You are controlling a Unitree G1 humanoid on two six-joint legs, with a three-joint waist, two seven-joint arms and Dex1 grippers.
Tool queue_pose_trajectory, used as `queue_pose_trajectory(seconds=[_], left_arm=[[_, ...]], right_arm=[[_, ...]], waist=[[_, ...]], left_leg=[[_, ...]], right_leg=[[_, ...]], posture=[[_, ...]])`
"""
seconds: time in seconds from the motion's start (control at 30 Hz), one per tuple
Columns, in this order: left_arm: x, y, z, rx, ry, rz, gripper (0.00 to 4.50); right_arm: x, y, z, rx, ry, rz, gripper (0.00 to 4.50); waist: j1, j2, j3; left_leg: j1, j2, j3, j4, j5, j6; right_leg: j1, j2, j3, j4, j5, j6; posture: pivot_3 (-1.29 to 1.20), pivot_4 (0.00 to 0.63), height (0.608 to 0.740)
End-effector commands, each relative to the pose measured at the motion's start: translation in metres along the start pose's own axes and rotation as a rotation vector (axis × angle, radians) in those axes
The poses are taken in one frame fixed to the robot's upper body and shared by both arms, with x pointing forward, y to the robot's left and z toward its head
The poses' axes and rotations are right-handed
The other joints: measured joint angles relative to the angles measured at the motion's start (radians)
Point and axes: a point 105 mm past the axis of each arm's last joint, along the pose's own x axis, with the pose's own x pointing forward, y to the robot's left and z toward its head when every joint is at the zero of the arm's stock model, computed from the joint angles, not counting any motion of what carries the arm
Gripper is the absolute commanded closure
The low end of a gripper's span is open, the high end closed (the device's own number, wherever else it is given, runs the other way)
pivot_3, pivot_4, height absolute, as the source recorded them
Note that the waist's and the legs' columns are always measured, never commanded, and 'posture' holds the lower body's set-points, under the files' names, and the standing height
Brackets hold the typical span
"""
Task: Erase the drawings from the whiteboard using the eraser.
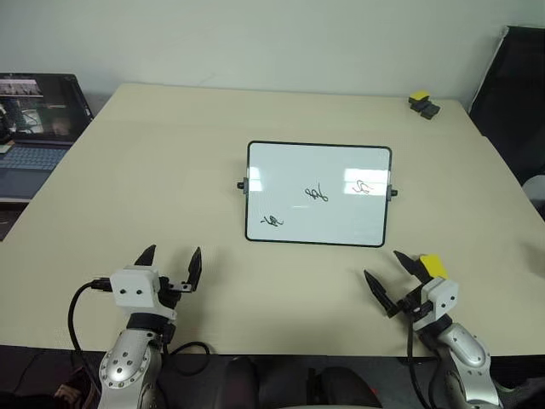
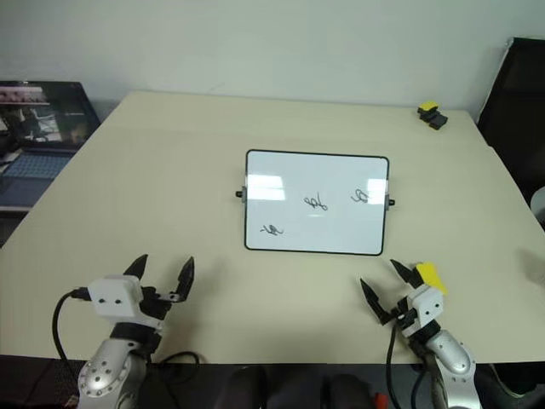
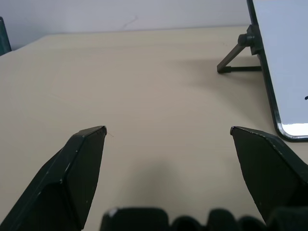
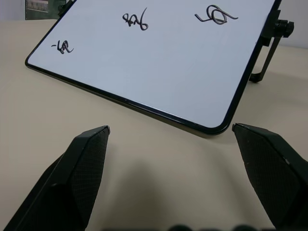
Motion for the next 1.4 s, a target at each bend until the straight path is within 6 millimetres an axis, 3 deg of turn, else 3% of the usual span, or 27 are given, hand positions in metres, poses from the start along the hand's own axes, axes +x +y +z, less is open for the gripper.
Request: queue_pose_trajectory(seconds=[0.03,0.13,0.3,0.47,0.6,0.73,0.9,1.13,1.27,1.4], left_arm=[[0.006,-0.009,0.012,-0.003,-0.051,-0.038,0.00],[0.009,-0.008,0.012,0.012,-0.051,-0.047,0.00],[0.017,0.000,0.010,0.018,0.003,-0.040,0.00],[0.011,-0.002,0.011,-0.033,0.001,-0.100,0.00],[0.012,-0.009,0.015,0.006,-0.005,-0.162,0.00],[0.014,-0.002,0.020,0.035,-0.016,-0.177,0.00],[0.023,0.003,0.029,0.074,-0.035,-0.238,0.00],[0.019,0.000,0.035,0.080,-0.031,-0.333,0.00],[0.019,-0.009,0.045,0.098,-0.034,-0.418,0.00],[0.008,-0.032,0.052,0.123,0.026,-0.675,0.00]], right_arm=[[-0.011,-0.003,-0.013,-0.006,0.055,-0.019,0.04],[-0.012,-0.009,-0.013,-0.016,0.048,-0.064,0.04],[-0.013,0.020,0.002,0.002,0.034,-0.029,0.04],[-0.015,0.043,0.004,-0.048,0.087,0.059,0.04],[-0.006,0.027,0.004,-0.045,0.163,0.019,0.04],[-0.005,0.015,0.009,-0.033,0.156,0.003,0.04],[-0.014,0.020,0.007,-0.031,0.178,0.016,0.04],[-0.008,0.039,0.005,-0.078,0.157,0.079,0.04],[-0.016,0.037,-0.001,-0.124,0.186,0.104,0.04],[-0.018,0.026,0.019,-0.127,0.133,0.111,0.04]], waist=[[0.004,0.000,0.000],[0.009,-0.001,-0.003],[0.017,0.003,-0.006],[0.010,0.006,-0.008],[0.009,0.006,-0.009],[0.011,0.006,-0.009],[0.015,0.007,-0.008],[0.010,0.008,-0.009],[0.011,0.008,-0.009],[0.014,0.009,-0.009]], left_leg=[[0.000,0.000,0.000,0.000,0.000,0.000],[0.000,0.000,0.000,0.000,0.000,0.000],[0.000,0.000,0.000,0.000,0.000,0.000],[0.000,0.000,0.000,0.000,0.000,0.000],[0.000,0.000,0.001,0.000,0.000,0.000],[0.002,0.000,0.001,0.000,0.000,0.000],[0.001,0.000,0.001,0.000,0.000,0.000],[0.001,0.000,0.002,0.000,0.000,0.000],[0.001,0.001,0.002,0.000,0.000,0.000],[0.001,0.000,0.002,0.000,0.000,0.000]], right_leg=[[0.000,0.000,0.000,0.000,0.000,0.000],[0.000,0.000,0.000,0.000,0.000,0.000],[0.000,0.000,-0.001,0.000,0.000,0.000],[-0.001,0.000,0.000,0.000,0.000,0.000],[-0.001,0.000,0.001,0.001,0.000,0.000],[0.000,0.000,0.001,0.001,0.000,0.000],[0.000,0.000,0.001,0.001,0.000,0.000],[-0.001,0.001,0.001,0.001,0.000,0.000],[-0.001,0.001,0.001,0.001,0.000,0.000],[-0.001,0.001,0.001,0.001,0.000,0.000]], posture=[[0.00,0.150,0.740],[0.00,0.150,0.740],[0.00,0.150,0.740],[0.00,0.150,0.740],[0.00,0.150,0.740],[0.00,0.150,0.740],[0.00,0.150,0.740],[0.00,0.150,0.740],[0.00,0.150,0.740],[0.00,0.150,0.740]])
